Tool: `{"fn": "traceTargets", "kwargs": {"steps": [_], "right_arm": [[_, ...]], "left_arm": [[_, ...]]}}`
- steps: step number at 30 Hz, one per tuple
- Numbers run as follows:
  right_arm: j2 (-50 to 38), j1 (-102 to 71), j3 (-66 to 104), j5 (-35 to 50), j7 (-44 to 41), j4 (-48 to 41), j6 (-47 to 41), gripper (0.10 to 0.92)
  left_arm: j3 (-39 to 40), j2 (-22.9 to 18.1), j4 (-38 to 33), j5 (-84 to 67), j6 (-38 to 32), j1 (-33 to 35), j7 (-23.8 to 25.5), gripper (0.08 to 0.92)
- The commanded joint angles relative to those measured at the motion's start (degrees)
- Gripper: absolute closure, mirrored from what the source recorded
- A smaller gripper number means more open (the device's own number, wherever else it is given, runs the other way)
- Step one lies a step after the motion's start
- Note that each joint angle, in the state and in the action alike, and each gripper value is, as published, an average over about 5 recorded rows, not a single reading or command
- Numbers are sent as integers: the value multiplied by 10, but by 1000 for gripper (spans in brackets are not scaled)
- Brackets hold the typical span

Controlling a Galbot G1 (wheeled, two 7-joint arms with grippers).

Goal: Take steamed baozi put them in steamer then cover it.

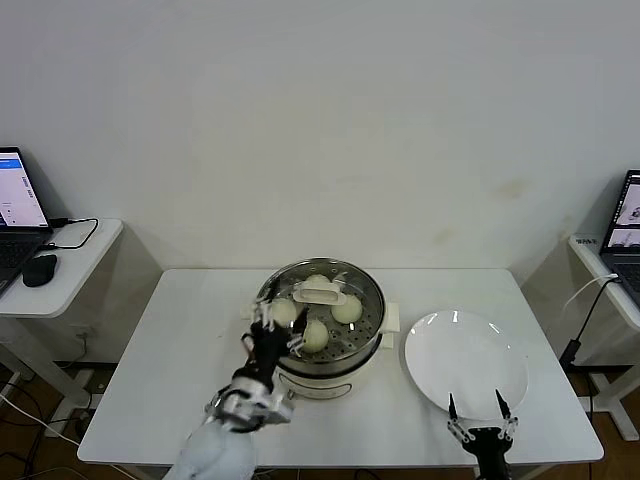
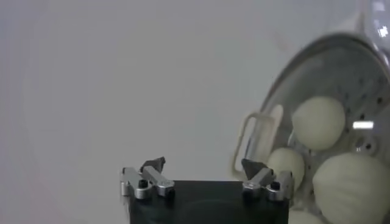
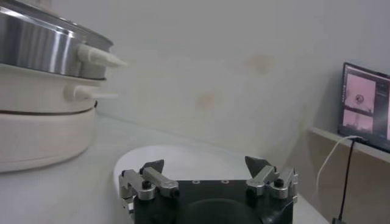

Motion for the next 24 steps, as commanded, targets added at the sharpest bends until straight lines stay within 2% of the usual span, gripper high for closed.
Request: {"fn": "traceTargets", "kwargs": {"steps": [1,11,19,24], "right_arm": [[-17,-20,-17,20,-5,20,-4,203],[-78,-81,-53,93,-20,81,-51,203],[-87,-98,-67,95,-24,93,-64,203],[-84,-100,-80,91,-31,100,-76,203]], "left_arm": [[-207,-2,-23,-508,-204,234,-139,177],[-245,-21,-4,-533,-234,341,-143,177],[-255,-32,45,-532,-287,352,-111,177],[-264,-35,51,-535,-300,352,-93,177]]}}
